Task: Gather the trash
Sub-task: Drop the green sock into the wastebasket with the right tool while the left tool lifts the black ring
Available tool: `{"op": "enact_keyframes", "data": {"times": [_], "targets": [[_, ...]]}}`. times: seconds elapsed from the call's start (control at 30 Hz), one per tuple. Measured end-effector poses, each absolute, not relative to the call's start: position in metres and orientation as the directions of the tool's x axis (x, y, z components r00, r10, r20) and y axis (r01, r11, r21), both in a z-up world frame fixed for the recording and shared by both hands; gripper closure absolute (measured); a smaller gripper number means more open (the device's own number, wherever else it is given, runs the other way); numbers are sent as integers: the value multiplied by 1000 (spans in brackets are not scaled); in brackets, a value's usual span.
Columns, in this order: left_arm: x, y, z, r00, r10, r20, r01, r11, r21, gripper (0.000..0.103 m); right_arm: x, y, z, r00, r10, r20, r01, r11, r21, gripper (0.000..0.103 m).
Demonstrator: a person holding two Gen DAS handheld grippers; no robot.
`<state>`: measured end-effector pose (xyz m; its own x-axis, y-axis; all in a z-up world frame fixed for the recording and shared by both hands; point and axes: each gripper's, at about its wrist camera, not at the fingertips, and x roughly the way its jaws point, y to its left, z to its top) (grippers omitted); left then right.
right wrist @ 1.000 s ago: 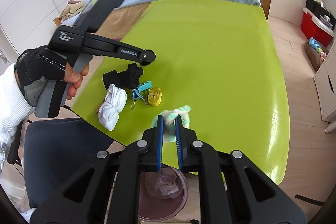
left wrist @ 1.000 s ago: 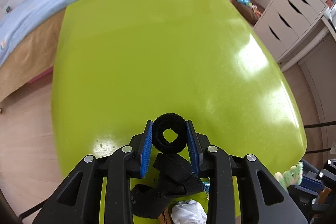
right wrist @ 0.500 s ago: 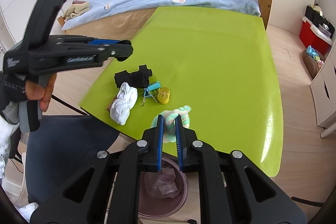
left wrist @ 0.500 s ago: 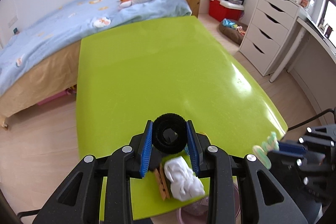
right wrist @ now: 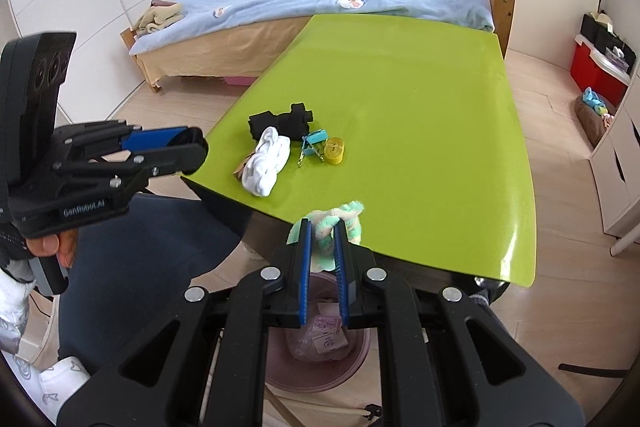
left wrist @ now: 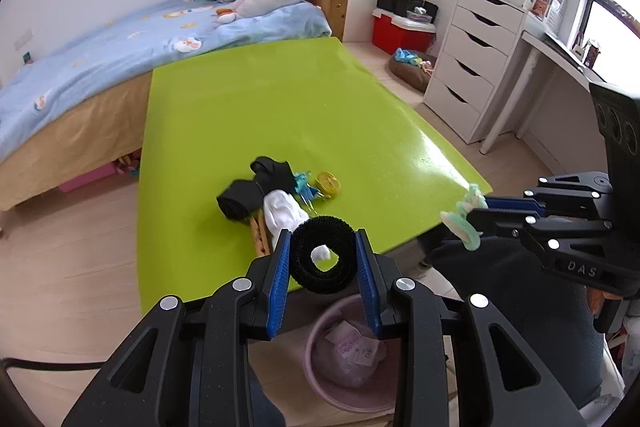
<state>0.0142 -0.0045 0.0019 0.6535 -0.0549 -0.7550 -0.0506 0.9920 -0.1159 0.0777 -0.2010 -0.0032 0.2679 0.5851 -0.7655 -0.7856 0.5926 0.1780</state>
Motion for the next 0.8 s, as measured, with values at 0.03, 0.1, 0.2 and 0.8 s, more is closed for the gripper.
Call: {"op": "enact_keyframes", "data": {"times": [0.03, 0.1, 0.2, 0.8], "targets": [[11, -6, 1, 655, -58, -753, -53, 991, -122, 72, 74, -203, -2, 266, 589, -763, -787, 590, 181, 92], [1, -12, -3, 655, -64, -753, -52, 990, -130, 72, 68, -206, -1, 258, 593, -763, -790, 584, 187, 92], [-13, -20, -9, 646, -68, -760, -49, 990, -131, 72, 57, -210, -1, 243, 595, -766, -797, 573, 192, 92], [-42, -31, -19, 626, -113, -771, -25, 986, -164, 72, 28, -210, -30, 144, 581, -801, -795, 550, 256, 28]]}}
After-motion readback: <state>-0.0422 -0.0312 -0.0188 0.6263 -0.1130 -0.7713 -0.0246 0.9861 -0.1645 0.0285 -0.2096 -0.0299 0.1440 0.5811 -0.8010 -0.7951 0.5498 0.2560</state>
